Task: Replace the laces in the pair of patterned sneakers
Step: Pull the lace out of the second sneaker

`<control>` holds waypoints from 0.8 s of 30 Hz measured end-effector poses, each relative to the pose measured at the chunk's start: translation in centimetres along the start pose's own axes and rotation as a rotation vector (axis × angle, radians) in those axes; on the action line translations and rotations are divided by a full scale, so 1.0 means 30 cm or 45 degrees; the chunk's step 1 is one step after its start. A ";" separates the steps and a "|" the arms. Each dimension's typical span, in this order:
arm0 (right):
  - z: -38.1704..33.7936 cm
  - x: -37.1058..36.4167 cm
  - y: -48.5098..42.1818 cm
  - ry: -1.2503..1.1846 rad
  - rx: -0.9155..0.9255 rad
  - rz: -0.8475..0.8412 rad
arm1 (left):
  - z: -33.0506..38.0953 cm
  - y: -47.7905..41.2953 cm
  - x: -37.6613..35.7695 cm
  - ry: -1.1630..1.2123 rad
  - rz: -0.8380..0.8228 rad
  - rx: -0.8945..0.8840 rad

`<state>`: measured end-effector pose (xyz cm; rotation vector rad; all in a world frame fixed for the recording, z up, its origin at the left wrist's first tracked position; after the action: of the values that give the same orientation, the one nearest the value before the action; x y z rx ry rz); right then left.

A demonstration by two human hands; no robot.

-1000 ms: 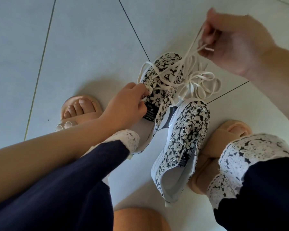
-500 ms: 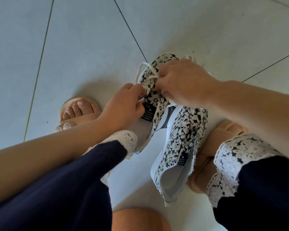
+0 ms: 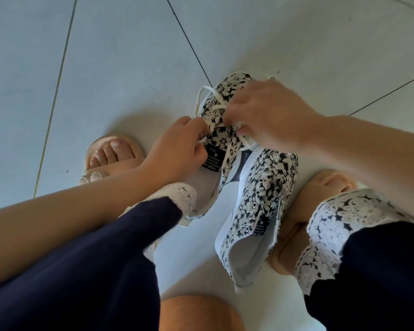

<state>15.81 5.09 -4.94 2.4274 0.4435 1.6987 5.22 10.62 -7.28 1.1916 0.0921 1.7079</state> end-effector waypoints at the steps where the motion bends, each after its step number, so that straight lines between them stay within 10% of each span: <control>1: -0.014 -0.031 -0.008 0.126 0.059 -0.069 | 0.001 0.000 -0.001 -0.002 -0.003 0.001; 13: 0.412 0.159 0.219 -0.113 -0.916 0.494 | 0.003 -0.001 0.001 0.024 -0.025 -0.006; 24: 0.033 -0.024 0.029 -0.059 -0.029 -0.112 | 0.008 -0.003 -0.005 -0.013 -0.017 -0.001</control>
<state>16.65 4.08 -5.67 2.3883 0.5143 1.6006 5.45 10.43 -7.31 1.1966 0.0929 1.6901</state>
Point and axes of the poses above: each hand's wrist, its own y-axis away from the middle knuckle, its own x-axis out of the back of the hand, z = x × y, the point moved 7 cm from there along -y, towards the middle knuckle, and after that the axes turned 10 degrees about x, right-handed, at the moved point
